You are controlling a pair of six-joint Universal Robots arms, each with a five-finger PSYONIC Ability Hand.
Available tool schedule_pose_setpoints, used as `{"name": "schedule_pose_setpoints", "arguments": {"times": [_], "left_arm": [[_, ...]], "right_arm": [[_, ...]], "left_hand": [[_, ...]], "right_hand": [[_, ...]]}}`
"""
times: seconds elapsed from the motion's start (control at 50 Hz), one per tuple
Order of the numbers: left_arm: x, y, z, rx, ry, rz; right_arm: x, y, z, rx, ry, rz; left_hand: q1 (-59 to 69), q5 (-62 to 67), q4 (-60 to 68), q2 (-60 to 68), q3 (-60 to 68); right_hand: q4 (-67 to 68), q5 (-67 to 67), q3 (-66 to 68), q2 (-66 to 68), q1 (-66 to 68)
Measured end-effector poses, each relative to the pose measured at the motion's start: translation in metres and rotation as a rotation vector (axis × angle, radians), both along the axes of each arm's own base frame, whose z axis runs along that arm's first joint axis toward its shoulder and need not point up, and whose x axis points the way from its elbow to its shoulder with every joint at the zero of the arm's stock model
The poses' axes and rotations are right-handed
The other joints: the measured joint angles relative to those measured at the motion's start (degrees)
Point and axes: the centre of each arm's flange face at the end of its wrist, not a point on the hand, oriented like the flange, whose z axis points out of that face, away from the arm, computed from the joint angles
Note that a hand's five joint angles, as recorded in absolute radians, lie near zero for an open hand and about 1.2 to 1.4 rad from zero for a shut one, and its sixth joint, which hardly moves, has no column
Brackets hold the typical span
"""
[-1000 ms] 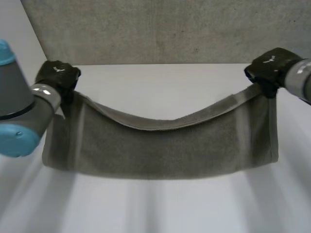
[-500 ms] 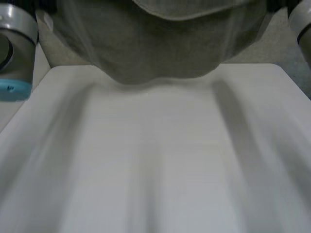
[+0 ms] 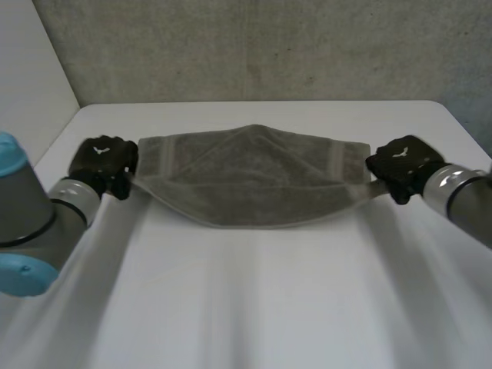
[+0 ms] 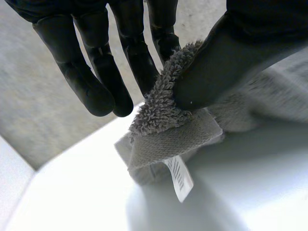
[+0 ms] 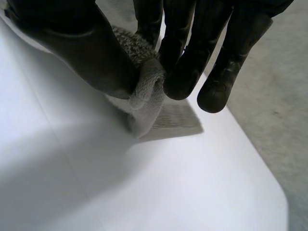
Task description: Fold the towel.
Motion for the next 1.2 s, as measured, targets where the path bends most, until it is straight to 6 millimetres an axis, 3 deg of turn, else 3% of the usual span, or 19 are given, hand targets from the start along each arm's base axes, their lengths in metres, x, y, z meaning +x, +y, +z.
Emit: {"name": "schedule_pose_setpoints", "arguments": {"times": [0.12, 0.24, 0.34, 0.44, 0.62, 0.78, 0.96, 1.2], "left_arm": [[0.014, 0.007, 0.029, -0.073, -0.008, 0.03], [0.028, 0.036, 0.065, -0.147, 0.02, 0.01], [0.032, 0.056, 0.073, -0.139, 0.044, -0.015], [0.036, 0.055, 0.072, -0.115, 0.072, -0.001], [0.043, 0.027, 0.046, -0.034, 0.068, 0.036], [0.02, -0.011, -0.001, 0.074, 0.05, 0.0], [-0.003, -0.058, -0.038, 0.081, 0.028, 0.064], [-0.022, -0.097, -0.046, -0.01, 0.038, 0.088]], "right_arm": [[-0.016, 0.01, 0.032, -0.021, -0.02, -0.044], [-0.043, 0.034, 0.075, 0.035, -0.037, -0.088], [-0.053, 0.046, 0.095, 0.055, -0.069, -0.073], [-0.06, 0.041, 0.097, 0.059, -0.087, -0.073], [-0.066, 0.013, 0.068, 0.148, -0.093, -0.086], [-0.052, -0.02, 0.02, 0.27, -0.071, -0.094], [-0.024, -0.058, -0.021, 0.233, -0.122, -0.148], [-0.007, -0.096, -0.042, 0.041, -0.223, -0.246]], "left_hand": [[0.0, 0.0, 0.0, 0.0, 0.0], [0.0, 0.0, 0.0, 0.0, 0.0], [0.0, 0.0, 0.0, 0.0, 0.0], [0.0, 0.0, 0.0, 0.0, 0.0], [0.0, 0.0, 0.0, 0.0, 0.0], [0.0, 0.0, 0.0, 0.0, 0.01], [0.0, 0.0, 0.0, 0.0, 0.03], [-0.05, 0.0, 0.0, 0.0, 0.04]], "right_hand": [[0.0, 0.0, 0.05, 0.0, 0.0], [0.0, 0.0, 0.06, 0.0, -0.01], [0.0, 0.0, 0.06, 0.0, -0.02], [0.0, 0.0, 0.06, 0.0, 0.0], [0.0, 0.0, 0.06, 0.0, 0.0], [0.0, 0.0, 0.06, 0.0, 0.0], [0.0, 0.01, 0.07, 0.0, 0.0], [0.0, 0.01, 0.08, 0.0, 0.01]]}}
